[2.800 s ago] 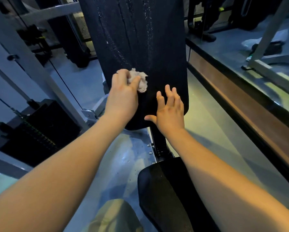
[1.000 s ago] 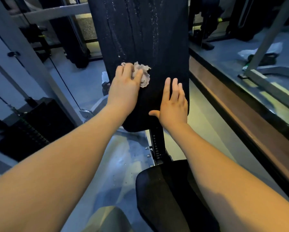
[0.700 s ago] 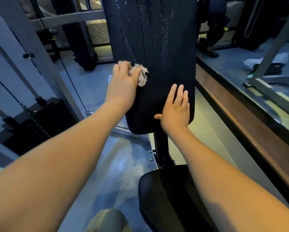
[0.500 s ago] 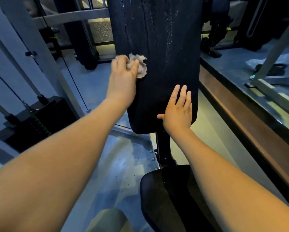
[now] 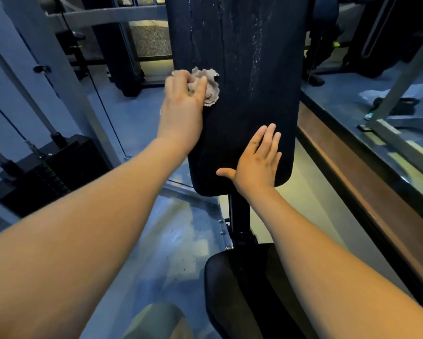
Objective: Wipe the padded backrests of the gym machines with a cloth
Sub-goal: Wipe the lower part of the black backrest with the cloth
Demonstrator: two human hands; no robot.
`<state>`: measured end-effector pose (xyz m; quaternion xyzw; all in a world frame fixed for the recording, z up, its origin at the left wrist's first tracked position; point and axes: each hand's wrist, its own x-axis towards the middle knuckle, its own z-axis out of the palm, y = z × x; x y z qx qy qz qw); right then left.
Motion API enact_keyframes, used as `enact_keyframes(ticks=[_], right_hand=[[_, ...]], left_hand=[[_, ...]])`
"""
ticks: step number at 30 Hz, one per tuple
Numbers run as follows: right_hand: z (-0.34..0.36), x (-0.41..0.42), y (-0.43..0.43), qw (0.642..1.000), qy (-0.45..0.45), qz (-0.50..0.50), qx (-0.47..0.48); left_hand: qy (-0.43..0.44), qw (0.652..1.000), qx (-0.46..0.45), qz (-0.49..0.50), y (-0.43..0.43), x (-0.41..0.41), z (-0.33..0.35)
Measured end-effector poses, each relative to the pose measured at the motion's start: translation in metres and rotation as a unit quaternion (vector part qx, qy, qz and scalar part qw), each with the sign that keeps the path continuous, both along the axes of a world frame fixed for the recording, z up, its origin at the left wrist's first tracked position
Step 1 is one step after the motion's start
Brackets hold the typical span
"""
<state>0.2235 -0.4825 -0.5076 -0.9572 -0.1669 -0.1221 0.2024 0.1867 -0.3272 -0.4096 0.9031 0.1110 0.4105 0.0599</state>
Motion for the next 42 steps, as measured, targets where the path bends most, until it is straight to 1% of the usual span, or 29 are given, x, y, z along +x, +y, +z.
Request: enact_keyframes(ticks=[2,4,6,8,11,13,15,18,20,22,24,28,33,35,38,40,42], right_hand=[[-0.001,0.001,-0.001,1.000,-0.003,-0.001,-0.002],[0.000,0.000,0.000,1.000,-0.004,0.000,-0.001],[0.001,-0.001,0.000,1.000,0.003,0.001,-0.001],[0.003,-0.002,0.000,1.000,0.012,-0.001,-0.002],[0.003,-0.002,0.000,1.000,0.021,-0.003,-0.007],[0.003,-0.001,0.001,1.000,0.021,-0.006,-0.006],[0.002,-0.001,0.001,1.000,0.022,-0.005,0.001],[0.001,-0.002,0.000,1.000,0.016,0.001,0.007],[0.001,-0.002,-0.001,1.000,0.008,0.003,0.010],[0.000,-0.002,-0.001,1.000,0.001,0.002,0.012],[-0.003,-0.004,-0.001,1.000,-0.015,0.006,0.014],[-0.011,-0.009,0.000,0.998,-0.052,0.017,-0.003],[-0.017,-0.005,0.000,0.997,-0.067,0.023,-0.029],[-0.017,-0.004,0.000,0.997,-0.064,0.020,-0.033],[-0.016,-0.004,0.000,0.998,-0.044,0.030,-0.031],[-0.016,-0.003,0.000,0.999,-0.029,0.039,-0.024],[-0.015,-0.002,0.000,0.999,-0.018,0.042,-0.022]], left_hand=[[0.012,1.000,0.010,-0.020,-0.010,-0.011,-0.031],[0.026,0.997,0.051,-0.049,-0.014,-0.024,-0.064],[0.067,0.991,0.093,-0.063,-0.016,-0.035,-0.078],[0.061,0.994,0.054,-0.068,-0.011,-0.031,-0.067],[0.002,0.999,0.026,-0.024,-0.004,-0.016,-0.027],[-0.023,1.000,-0.016,-0.008,0.000,-0.011,-0.017],[-0.023,0.999,-0.024,-0.014,-0.004,-0.013,-0.033],[0.011,0.998,0.008,-0.055,-0.019,-0.031,-0.082],[0.040,0.997,-0.012,-0.070,-0.022,-0.042,-0.097],[0.046,0.996,-0.015,-0.069,-0.021,-0.047,-0.092],[0.040,0.997,0.007,-0.070,-0.016,-0.047,-0.080],[0.015,0.998,0.010,-0.065,-0.003,-0.042,-0.063],[-0.005,0.999,0.040,-0.029,-0.002,-0.036,-0.073],[0.001,0.999,0.044,-0.015,-0.009,-0.036,-0.078],[0.033,0.999,0.022,-0.029,-0.015,-0.042,-0.069],[-0.003,0.999,-0.011,-0.033,-0.008,-0.038,-0.047],[-0.044,0.998,-0.030,-0.014,0.002,-0.029,-0.024]])
